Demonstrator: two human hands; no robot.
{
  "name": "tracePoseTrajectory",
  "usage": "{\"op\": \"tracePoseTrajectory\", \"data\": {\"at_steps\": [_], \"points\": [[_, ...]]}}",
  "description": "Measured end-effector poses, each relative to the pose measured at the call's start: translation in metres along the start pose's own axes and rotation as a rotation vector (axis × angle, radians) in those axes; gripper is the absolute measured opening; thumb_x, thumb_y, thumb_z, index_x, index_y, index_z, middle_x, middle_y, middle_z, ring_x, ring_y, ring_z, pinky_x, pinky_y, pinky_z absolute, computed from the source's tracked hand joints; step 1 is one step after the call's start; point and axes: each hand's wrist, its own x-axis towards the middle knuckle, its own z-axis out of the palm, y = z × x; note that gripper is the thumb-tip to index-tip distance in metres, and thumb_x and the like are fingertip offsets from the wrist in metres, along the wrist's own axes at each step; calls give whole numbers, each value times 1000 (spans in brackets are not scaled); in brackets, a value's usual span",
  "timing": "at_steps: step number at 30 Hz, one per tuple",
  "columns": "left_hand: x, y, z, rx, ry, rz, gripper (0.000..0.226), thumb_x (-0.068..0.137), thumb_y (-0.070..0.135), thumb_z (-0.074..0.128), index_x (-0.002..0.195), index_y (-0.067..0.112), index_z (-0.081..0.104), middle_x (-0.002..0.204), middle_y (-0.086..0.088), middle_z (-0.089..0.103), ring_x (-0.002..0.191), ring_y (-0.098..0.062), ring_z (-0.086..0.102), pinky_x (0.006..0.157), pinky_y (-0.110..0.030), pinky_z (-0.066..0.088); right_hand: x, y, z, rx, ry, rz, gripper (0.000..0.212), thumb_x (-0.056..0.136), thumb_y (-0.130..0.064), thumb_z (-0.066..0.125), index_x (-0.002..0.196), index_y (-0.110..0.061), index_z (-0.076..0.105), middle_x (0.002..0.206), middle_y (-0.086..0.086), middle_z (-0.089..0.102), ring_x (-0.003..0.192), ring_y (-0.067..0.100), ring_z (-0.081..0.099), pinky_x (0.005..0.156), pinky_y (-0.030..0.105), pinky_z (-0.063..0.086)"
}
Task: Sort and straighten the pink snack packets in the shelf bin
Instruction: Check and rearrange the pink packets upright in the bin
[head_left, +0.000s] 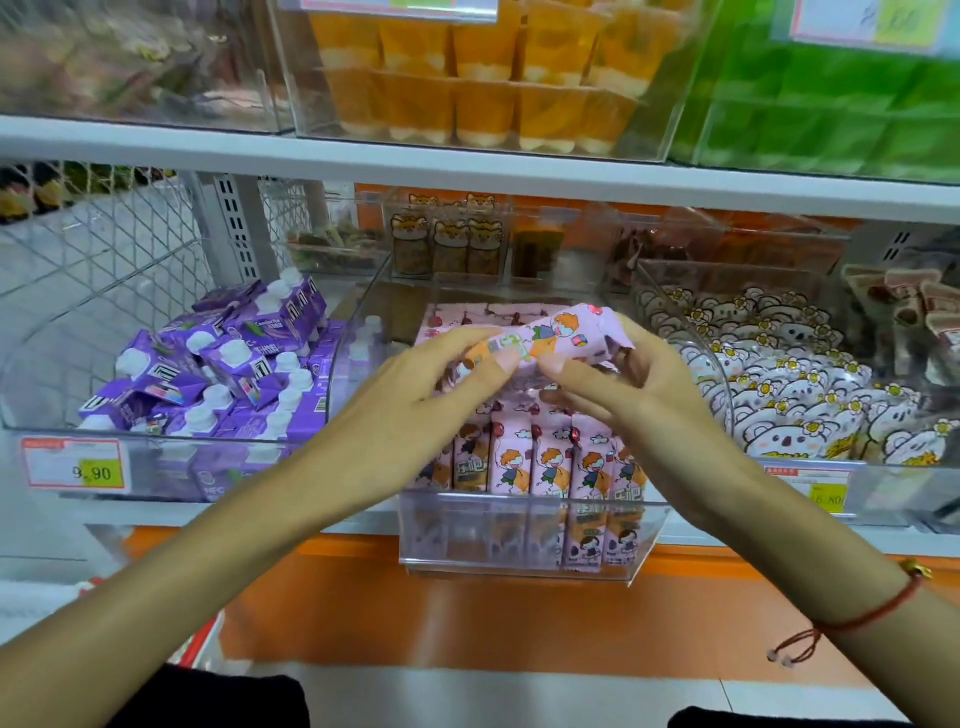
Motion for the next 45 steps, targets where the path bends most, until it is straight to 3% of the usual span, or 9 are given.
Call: {"op": "tracePoseTrajectory", "data": {"at_steps": [8, 14, 19, 22, 25, 28, 31, 35, 45], "points": [[0, -8, 0, -47, 213, 81, 33, 70, 33, 81, 98, 32, 63, 89, 25, 64, 83, -2, 61, 72, -27, 56, -3, -2, 3, -111, -88, -70, 36, 88, -24, 60, 123, -29, 51, 110, -9, 69, 101, 6, 66, 83, 18, 52], [-3, -18, -1, 93, 394, 170, 41, 82, 30, 73, 119, 32, 56, 120, 19, 53, 114, -2, 51, 97, -34, 46, 20, 4, -4, -163, 298, -36, 24, 92, -27, 60, 111, -15, 54, 106, 17, 63, 100, 29, 62, 96, 46, 49], [-8, -32, -2, 62, 365, -115, 46, 90, 33, 59, 133, 29, 41, 128, 13, 45, 115, -5, 48, 95, -29, 42, 77, 15, -13, -330, 458, 81, 58, 93, -21, 59, 137, -9, 24, 118, 1, 52, 113, 24, 52, 100, 37, 42], [-9, -39, 1, -100, 305, -216, 33, 94, 31, 55, 124, 36, 44, 108, 28, 48, 97, 12, 48, 79, -13, 40, 104, 22, -7, -501, 396, 75, 20, 94, -14, 55, 108, -12, 41, 103, 1, 55, 102, 26, 55, 90, 35, 45], [-9, -43, 1, -205, 286, -226, 28, 94, 28, 56, 113, 44, 44, 101, 38, 45, 92, 21, 45, 80, -14, 39, 130, 26, -3, -734, 285, -51, 29, 95, -3, 47, 77, -21, 32, 72, -3, 42, 70, 20, 52, 60, 20, 42], [-12, -44, 3, -215, 295, -215, 31, 94, 27, 56, 114, 47, 43, 101, 39, 46, 90, 29, 44, 68, 2, 38, 149, 23, -3, -952, 56, -60, 17, 95, -1, 44, 107, -13, 43, 75, 0, 44, 65, 17, 50, 54, 19, 46], [-15, -43, 7, -166, 277, -191, 33, 94, 29, 55, 107, 56, 40, 100, 43, 41, 86, 39, 36, 64, 5, 35, 163, 18, -7, -998, -32, -25, 43, 94, -3, 49, 134, -9, 34, 109, 10, 51, 86, 25, 55, 68, 25, 53], [-12, -48, 5, -272, 283, -209, 33, 94, 26, 55, 112, 52, 46, 107, 35, 51, 94, 27, 46, 79, -10, 42, 171, 20, -6, -935, -8, -23, 45, 92, -7, 57, 133, -14, 42, 130, 8, 50, 93, 19, 53, 69, 20, 45], [-8, -51, -5, -402, 246, -189, 31, 92, 17, 61, 108, 42, 52, 106, 34, 52, 98, 9, 56, 60, 2, 42, 162, 43, -2, -1089, -214, 68, 30, 100, -22, 46, 126, -11, 56, 104, 7, 60, 75, 10, 57, 56, 6, 44]]}}
